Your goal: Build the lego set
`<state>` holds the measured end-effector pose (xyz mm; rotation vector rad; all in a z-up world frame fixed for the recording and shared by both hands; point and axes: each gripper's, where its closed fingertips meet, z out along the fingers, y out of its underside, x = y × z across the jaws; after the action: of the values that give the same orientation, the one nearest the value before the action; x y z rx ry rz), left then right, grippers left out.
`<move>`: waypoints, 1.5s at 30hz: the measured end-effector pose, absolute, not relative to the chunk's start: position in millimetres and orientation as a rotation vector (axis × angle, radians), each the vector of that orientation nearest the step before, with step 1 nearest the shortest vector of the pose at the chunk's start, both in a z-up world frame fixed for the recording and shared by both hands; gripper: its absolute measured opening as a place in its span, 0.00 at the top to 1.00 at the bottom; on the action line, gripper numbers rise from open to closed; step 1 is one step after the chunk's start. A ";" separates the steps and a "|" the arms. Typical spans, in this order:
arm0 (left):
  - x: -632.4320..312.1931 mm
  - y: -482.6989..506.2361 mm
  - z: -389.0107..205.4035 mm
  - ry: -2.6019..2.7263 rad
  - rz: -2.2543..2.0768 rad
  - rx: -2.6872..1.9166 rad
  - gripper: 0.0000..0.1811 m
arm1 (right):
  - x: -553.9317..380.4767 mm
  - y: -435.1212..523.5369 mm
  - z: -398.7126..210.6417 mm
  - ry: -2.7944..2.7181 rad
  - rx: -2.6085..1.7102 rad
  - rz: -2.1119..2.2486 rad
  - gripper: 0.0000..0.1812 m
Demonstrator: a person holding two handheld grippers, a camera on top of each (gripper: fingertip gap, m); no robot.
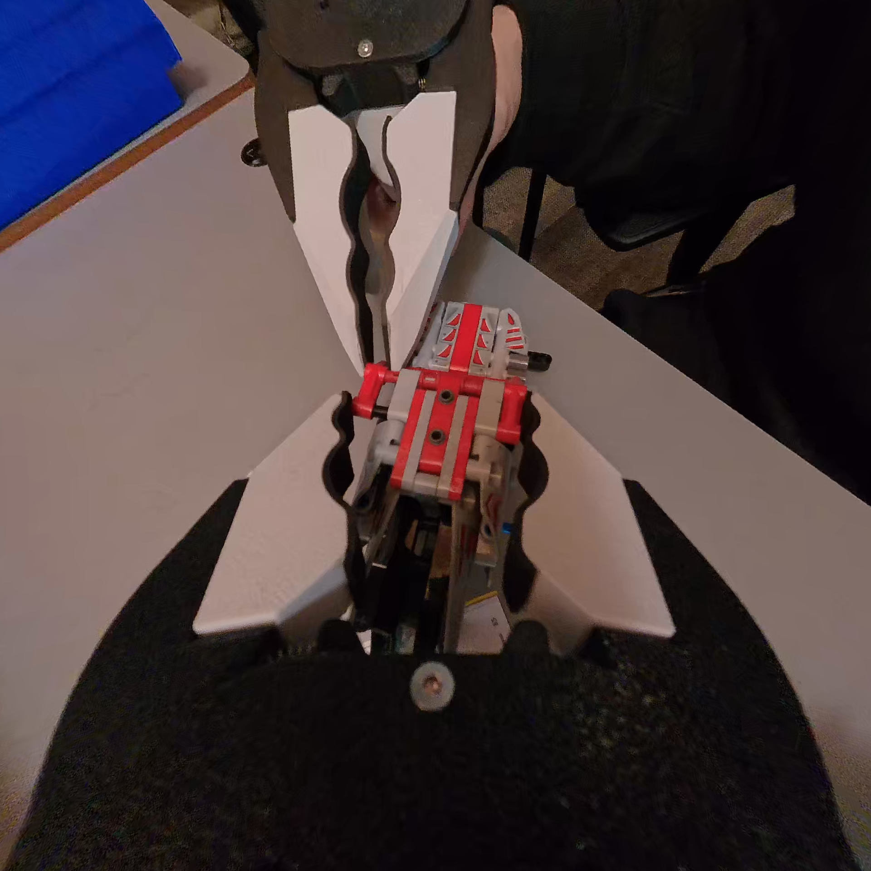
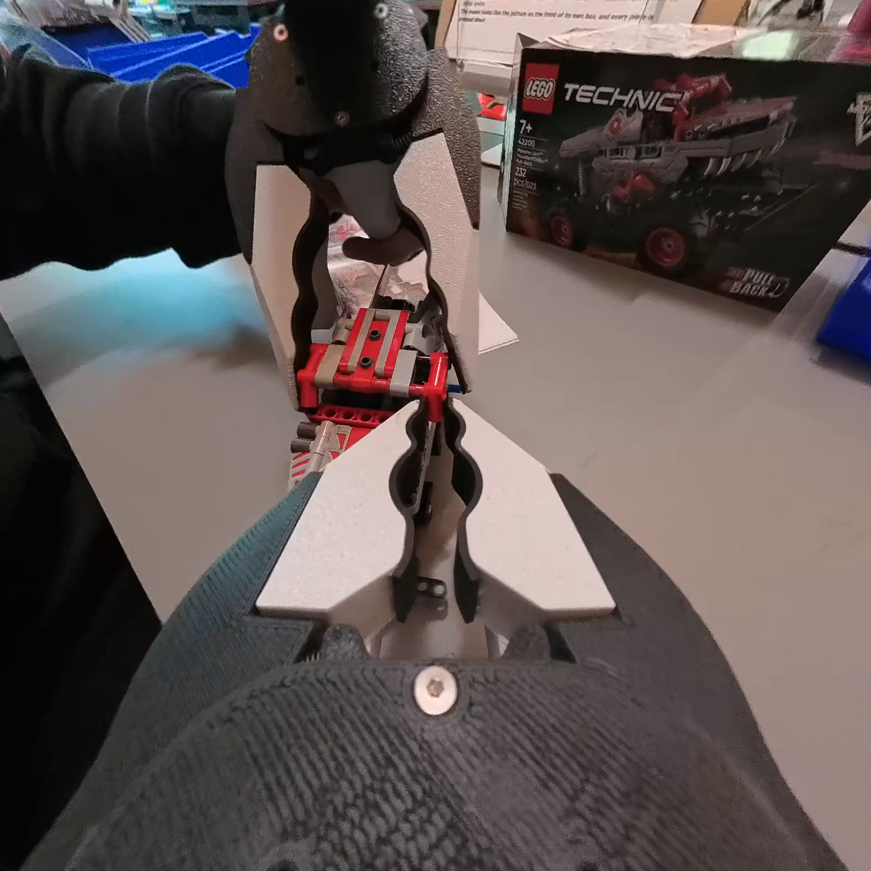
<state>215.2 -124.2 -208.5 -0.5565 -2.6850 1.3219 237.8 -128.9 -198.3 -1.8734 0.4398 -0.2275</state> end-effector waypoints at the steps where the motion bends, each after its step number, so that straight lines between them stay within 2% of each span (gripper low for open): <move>1: 214.9 -124.1 -208.5 -2.686 1.321 -0.559 0.62 | 237.5 -129.5 -197.6 0.405 -1.887 -0.273 0.97; 6: 214.7 -124.6 -208.2 -2.681 1.329 -0.558 0.62 | 234.7 -130.3 -196.2 0.309 -1.938 -0.380 0.94; 12: 214.9 -124.8 -208.1 -2.676 1.332 -0.552 0.62 | 237.1 -131.5 -195.4 0.246 -1.995 -0.522 0.96; 14: 214.9 -124.8 -208.0 -2.676 1.331 -0.552 0.62 | 238.6 -132.2 -194.4 0.250 -2.003 -0.553 0.93; 22: 214.8 -125.0 -207.8 -2.676 1.335 -0.552 0.62 | 237.8 -130.6 -194.0 0.182 -2.063 -0.654 0.97; 34: 211.7 -125.6 -206.6 -2.679 1.381 -0.615 0.62 | 233.3 -131.1 -192.8 0.518 -1.855 -0.090 0.97; 45: 212.7 -128.7 -206.0 -2.682 1.398 -0.647 0.62 | 233.0 -134.9 -194.1 0.452 -1.934 -0.151 0.97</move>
<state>212.7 -128.7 -206.0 -0.6473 -2.6822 1.3977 233.0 -134.9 -194.1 -1.9343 0.4521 -0.1512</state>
